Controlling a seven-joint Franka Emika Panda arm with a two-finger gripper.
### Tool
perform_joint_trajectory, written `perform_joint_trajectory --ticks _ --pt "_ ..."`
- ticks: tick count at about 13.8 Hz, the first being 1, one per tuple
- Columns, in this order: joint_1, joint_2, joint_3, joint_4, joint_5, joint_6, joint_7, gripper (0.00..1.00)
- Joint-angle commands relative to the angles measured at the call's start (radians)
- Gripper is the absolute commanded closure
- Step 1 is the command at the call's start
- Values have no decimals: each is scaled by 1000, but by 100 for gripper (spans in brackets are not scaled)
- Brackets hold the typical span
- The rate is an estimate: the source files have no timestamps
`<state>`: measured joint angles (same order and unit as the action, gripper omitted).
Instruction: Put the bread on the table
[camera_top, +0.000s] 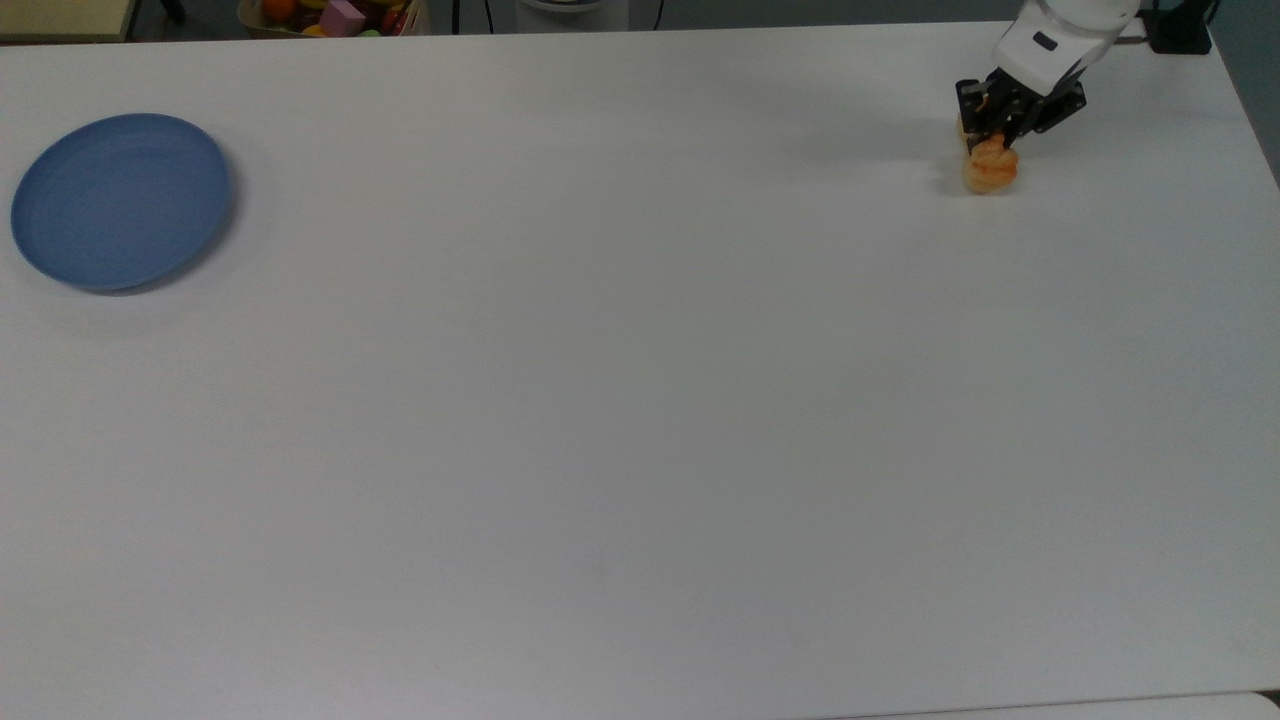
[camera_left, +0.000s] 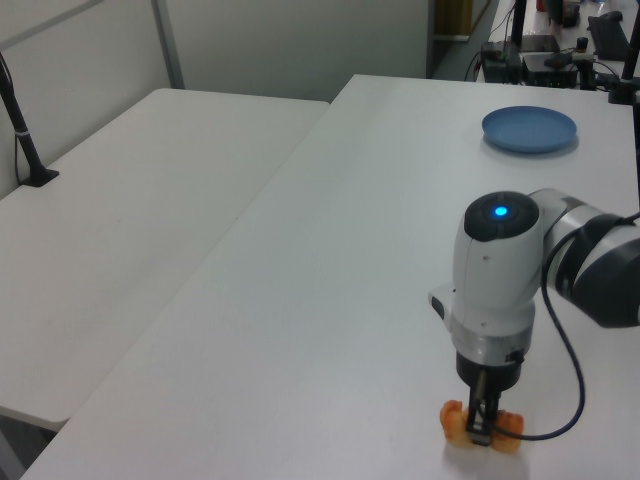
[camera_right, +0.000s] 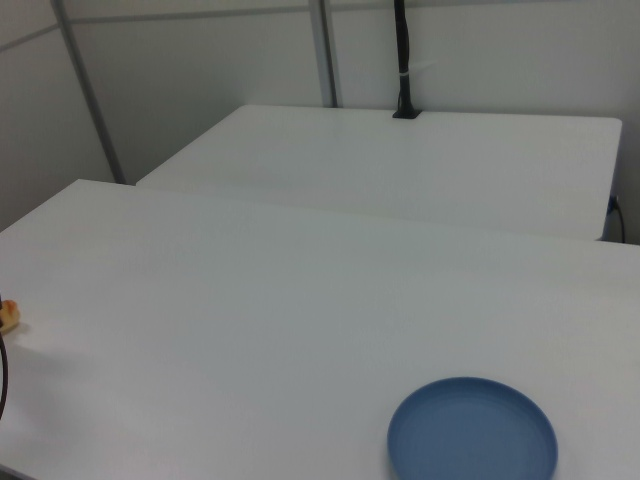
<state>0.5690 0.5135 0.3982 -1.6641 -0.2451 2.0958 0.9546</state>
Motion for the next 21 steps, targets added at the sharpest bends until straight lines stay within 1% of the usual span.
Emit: perform_joint_trajectory --ticks 1,2,3,4,5,13,15,17,18,19,20,21 --pt "15 36 -16 9 -59 24 75 51" --pt "15 45 -16 10 -60 23 81 39" --pt "17 46 -16 10 -65 18 79 17" --pt "22 45 -16 10 -81 13 78 0" --pt "23 45 -16 12 -92 12 78 0" --pt "17 43 -15 15 -69 9 76 0" --pt "8 39 -13 58 -37 1 66 0" --pt "-17 24 -13 102 13 -81 -9 0" --pt "-49 -16 -13 128 57 -150 -64 0" --pt "-84 -67 -18 133 93 -211 -127 0" --pt "-104 -97 -22 148 99 -250 -167 0" --pt "-133 -131 -60 162 101 -317 -235 0"
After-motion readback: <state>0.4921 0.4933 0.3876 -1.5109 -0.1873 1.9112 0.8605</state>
